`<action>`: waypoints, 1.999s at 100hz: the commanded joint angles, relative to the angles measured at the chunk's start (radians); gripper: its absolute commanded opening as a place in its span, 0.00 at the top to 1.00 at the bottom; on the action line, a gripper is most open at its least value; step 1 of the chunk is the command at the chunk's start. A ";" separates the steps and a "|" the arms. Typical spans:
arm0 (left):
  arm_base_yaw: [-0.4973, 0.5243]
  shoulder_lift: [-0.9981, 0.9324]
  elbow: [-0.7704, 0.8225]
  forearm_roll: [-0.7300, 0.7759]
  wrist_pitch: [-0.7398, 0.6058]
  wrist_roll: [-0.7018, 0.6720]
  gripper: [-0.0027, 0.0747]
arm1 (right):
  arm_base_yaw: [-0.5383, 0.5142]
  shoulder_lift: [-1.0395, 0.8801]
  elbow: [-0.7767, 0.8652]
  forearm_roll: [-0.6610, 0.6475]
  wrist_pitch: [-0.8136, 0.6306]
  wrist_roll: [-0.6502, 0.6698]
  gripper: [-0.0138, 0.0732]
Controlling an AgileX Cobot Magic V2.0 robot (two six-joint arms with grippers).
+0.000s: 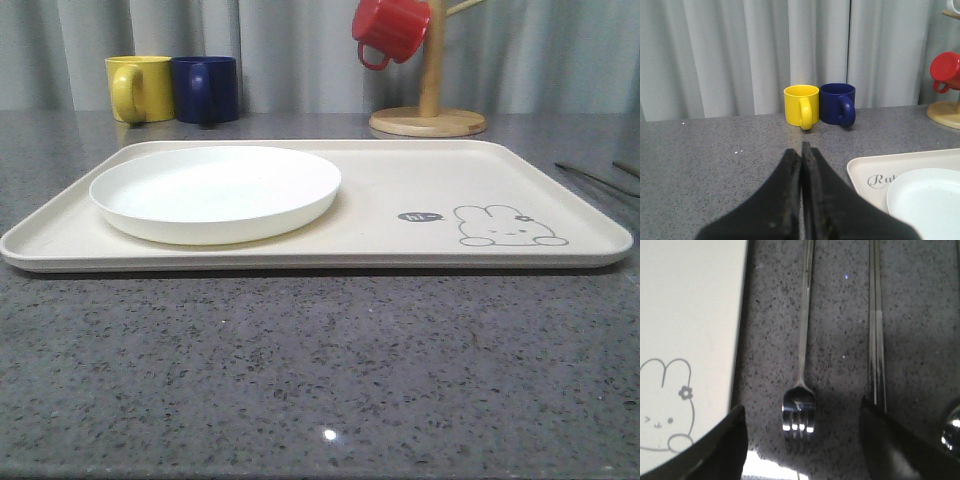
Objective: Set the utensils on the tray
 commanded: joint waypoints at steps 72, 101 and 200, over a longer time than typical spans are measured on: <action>0.002 0.002 -0.028 -0.006 -0.080 -0.006 0.99 | 0.044 0.259 -0.150 0.013 -0.088 -0.068 0.28; 0.002 0.002 -0.028 -0.006 -0.080 -0.006 0.99 | 0.044 0.297 -0.150 0.013 -0.087 -0.068 0.37; 0.002 0.002 -0.028 -0.006 -0.080 -0.006 0.99 | 0.072 0.114 -0.339 0.021 0.111 0.032 0.88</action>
